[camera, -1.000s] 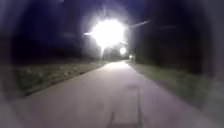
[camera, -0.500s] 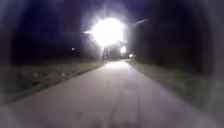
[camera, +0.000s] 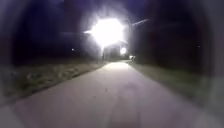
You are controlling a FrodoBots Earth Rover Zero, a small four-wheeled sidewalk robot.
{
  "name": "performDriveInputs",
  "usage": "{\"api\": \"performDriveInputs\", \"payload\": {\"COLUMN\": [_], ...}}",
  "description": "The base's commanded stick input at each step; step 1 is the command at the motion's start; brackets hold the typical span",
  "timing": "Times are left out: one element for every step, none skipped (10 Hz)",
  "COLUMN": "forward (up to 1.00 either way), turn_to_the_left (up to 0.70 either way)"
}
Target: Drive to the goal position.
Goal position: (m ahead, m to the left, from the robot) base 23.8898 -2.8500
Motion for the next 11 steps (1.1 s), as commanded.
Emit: {"api": "performDriveInputs", "payload": {"forward": [1.0, 1.0, 1.0, 1.0, 1.0, 1.0, 1.0, 1.0, 1.0, 1.0, 1.0], "turn_to_the_left": [0.0, 0.0, 0.0, 0.0, 0.0, 0.0, 0.0, 0.0, 0.0, 0.0, 0.0]}}
